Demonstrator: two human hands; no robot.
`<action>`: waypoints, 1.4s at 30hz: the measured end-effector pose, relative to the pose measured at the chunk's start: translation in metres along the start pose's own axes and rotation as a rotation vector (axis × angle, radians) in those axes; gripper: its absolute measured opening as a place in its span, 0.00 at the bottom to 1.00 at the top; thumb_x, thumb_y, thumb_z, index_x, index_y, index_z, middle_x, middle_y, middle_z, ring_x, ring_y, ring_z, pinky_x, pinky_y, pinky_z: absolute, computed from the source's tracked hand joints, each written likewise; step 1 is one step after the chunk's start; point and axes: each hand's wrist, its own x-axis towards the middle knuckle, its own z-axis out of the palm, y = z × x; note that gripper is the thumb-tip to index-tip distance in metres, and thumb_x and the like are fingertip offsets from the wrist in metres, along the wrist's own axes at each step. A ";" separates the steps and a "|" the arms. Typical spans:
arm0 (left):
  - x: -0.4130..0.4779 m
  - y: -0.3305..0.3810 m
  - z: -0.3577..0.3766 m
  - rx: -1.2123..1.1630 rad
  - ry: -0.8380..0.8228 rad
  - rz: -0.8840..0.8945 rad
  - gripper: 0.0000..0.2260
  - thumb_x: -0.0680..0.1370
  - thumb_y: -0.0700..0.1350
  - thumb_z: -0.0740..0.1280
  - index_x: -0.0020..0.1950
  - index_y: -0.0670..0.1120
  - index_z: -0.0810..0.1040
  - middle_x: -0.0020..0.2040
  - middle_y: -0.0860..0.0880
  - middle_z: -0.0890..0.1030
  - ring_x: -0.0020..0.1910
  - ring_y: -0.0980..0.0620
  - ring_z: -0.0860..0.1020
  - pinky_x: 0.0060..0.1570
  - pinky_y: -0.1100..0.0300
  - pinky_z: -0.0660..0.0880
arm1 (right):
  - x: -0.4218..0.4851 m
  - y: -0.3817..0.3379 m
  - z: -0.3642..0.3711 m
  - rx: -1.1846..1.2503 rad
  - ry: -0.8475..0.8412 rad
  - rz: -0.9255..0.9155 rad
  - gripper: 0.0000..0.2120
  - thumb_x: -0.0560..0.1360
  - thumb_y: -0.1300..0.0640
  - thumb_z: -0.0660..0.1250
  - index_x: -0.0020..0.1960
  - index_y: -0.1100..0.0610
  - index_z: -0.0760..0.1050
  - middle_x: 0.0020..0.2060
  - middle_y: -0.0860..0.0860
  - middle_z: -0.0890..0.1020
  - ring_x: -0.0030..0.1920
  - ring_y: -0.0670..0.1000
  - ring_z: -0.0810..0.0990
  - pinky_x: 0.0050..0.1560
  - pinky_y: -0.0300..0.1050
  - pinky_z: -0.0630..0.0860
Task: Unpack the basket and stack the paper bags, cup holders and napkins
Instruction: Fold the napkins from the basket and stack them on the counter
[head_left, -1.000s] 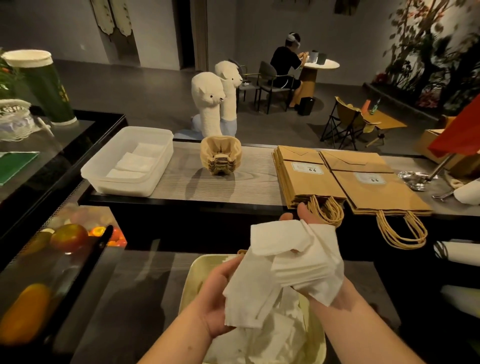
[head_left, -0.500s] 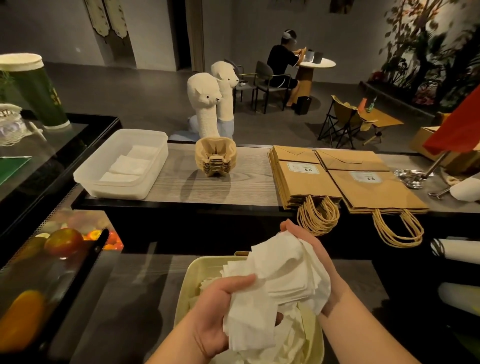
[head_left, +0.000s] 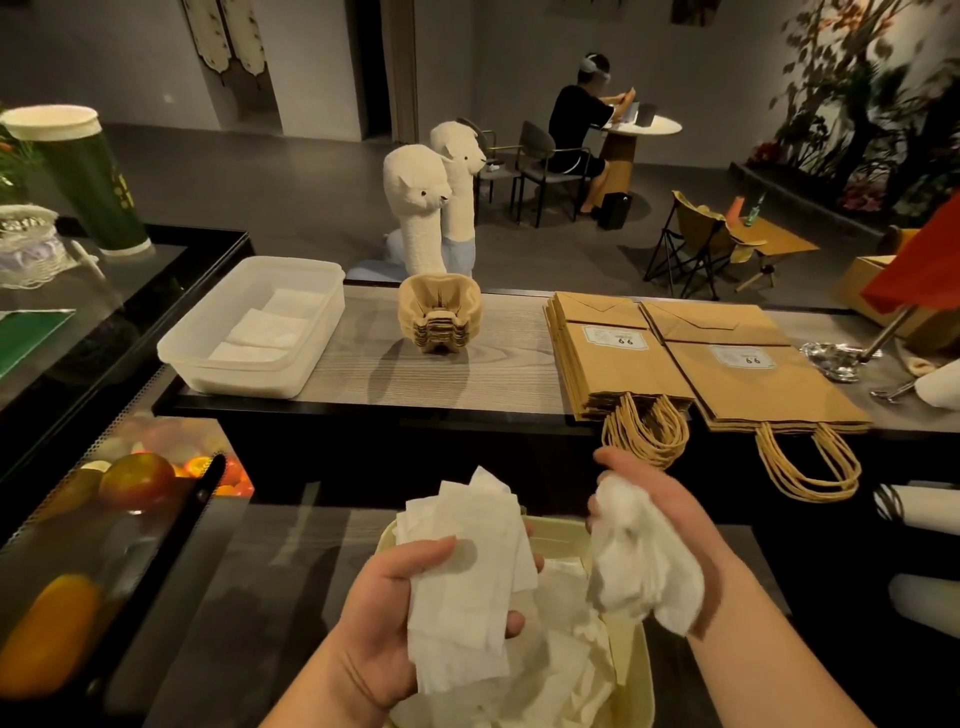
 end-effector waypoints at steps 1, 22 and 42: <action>0.003 0.001 -0.002 -0.032 -0.028 -0.004 0.31 0.67 0.39 0.77 0.68 0.32 0.76 0.58 0.29 0.79 0.44 0.31 0.80 0.43 0.43 0.81 | -0.001 -0.004 0.008 -0.193 0.016 -0.007 0.15 0.80 0.50 0.68 0.64 0.55 0.80 0.34 0.46 0.84 0.34 0.46 0.83 0.36 0.42 0.77; 0.006 -0.007 -0.023 0.003 -0.171 0.069 0.29 0.72 0.39 0.67 0.72 0.32 0.70 0.60 0.35 0.77 0.56 0.38 0.77 0.67 0.39 0.68 | -0.017 -0.046 0.055 -0.514 0.045 -0.200 0.08 0.76 0.58 0.73 0.46 0.64 0.80 0.34 0.51 0.82 0.35 0.50 0.78 0.36 0.41 0.74; 0.010 -0.003 0.008 0.001 -0.104 0.032 0.39 0.63 0.54 0.85 0.69 0.38 0.79 0.66 0.33 0.78 0.59 0.31 0.81 0.61 0.36 0.77 | -0.048 -0.041 0.095 -0.888 0.104 -0.163 0.07 0.75 0.45 0.73 0.42 0.46 0.85 0.39 0.43 0.86 0.39 0.41 0.83 0.40 0.36 0.77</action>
